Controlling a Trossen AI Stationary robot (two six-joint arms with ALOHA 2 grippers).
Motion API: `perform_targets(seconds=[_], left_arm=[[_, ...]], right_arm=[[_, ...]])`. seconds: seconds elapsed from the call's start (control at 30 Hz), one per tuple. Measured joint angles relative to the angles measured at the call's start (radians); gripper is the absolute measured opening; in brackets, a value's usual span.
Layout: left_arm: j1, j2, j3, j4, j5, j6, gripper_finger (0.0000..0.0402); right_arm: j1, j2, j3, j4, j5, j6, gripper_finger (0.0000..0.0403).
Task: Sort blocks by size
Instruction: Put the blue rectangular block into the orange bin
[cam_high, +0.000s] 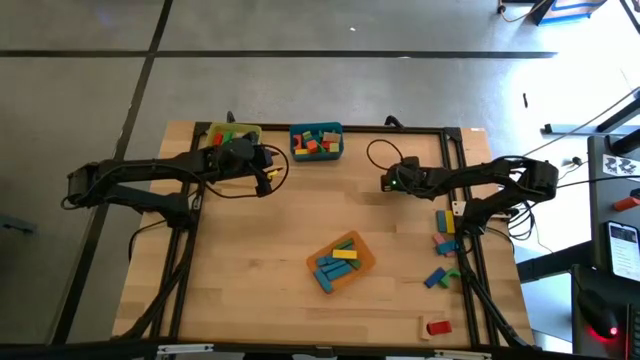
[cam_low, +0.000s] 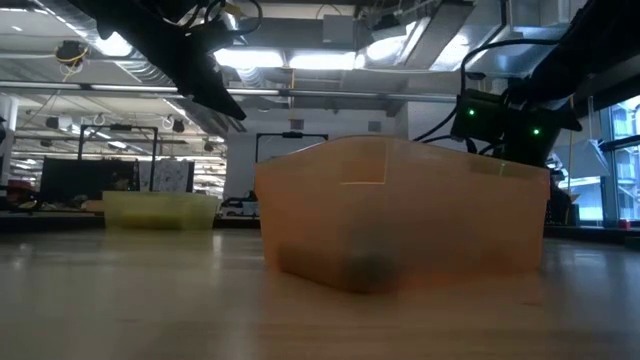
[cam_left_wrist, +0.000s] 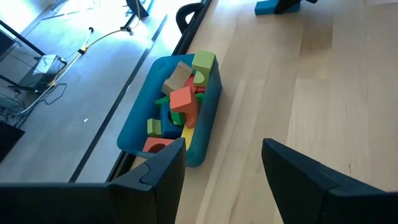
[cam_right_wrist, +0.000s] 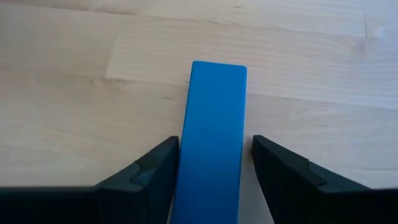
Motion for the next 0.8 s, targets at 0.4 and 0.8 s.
perform_targets(seconds=[0.4,0.8], left_arm=[[0.000,0.000,0.000,-0.001,0.000,0.001,0.0196],[0.000,0.000,0.000,-0.001,0.000,0.003,0.0196]], right_arm=[[-0.001,0.001,-0.003,-0.007,-0.015,0.001,0.0169],[-0.001,0.003,-0.003,-0.005,-0.021,-0.023,0.0160]])
